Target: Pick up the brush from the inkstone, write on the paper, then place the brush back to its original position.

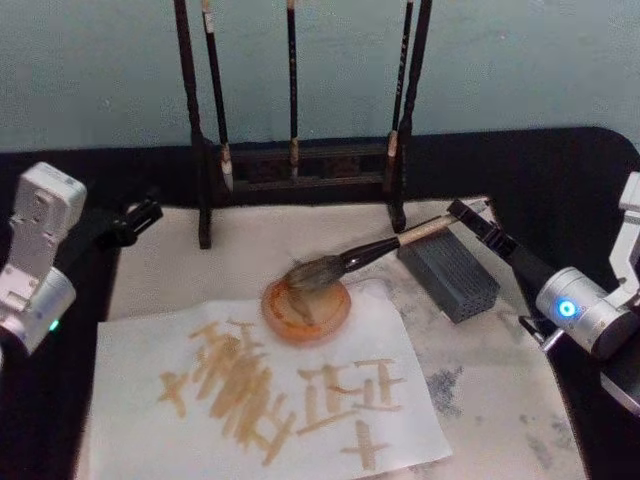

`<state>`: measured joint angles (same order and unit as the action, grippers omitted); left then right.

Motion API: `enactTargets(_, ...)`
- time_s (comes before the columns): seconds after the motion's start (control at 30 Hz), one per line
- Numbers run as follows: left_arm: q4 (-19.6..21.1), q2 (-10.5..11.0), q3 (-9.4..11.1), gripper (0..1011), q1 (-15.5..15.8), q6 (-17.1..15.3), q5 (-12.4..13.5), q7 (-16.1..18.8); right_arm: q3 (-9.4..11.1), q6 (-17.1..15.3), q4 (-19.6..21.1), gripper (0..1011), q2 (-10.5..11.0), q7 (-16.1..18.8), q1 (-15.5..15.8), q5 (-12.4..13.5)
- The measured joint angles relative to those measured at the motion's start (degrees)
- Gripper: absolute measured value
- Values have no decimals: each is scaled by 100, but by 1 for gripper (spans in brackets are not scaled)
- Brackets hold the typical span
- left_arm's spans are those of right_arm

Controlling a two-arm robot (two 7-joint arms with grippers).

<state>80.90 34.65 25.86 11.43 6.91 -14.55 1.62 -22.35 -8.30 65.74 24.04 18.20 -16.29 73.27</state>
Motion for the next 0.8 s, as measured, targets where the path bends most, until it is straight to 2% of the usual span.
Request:
enactTargets(0.03,0,0,0,1002,0,0,0,0,2,0,26,683,9,-17,11,-8)
enactTargets(0.1,0,0,0,1002,0,0,0,0,3,4,104,790,43,-60,44,-43)
enactTargets(0.17,0,0,0,1002,0,0,0,0,4,9,171,820,70,-91,68,-67)
enactTargets(0.33,0,0,0,1002,0,0,0,0,7,38,368,977,149,-158,144,-144)
enactTargets(0.63,0,0,0,1002,0,0,0,0,19,37,664,1002,251,-245,266,-204)
enactTargets(0.8,0,0,0,1002,0,0,0,0,21,19,927,1001,338,-413,410,-237)
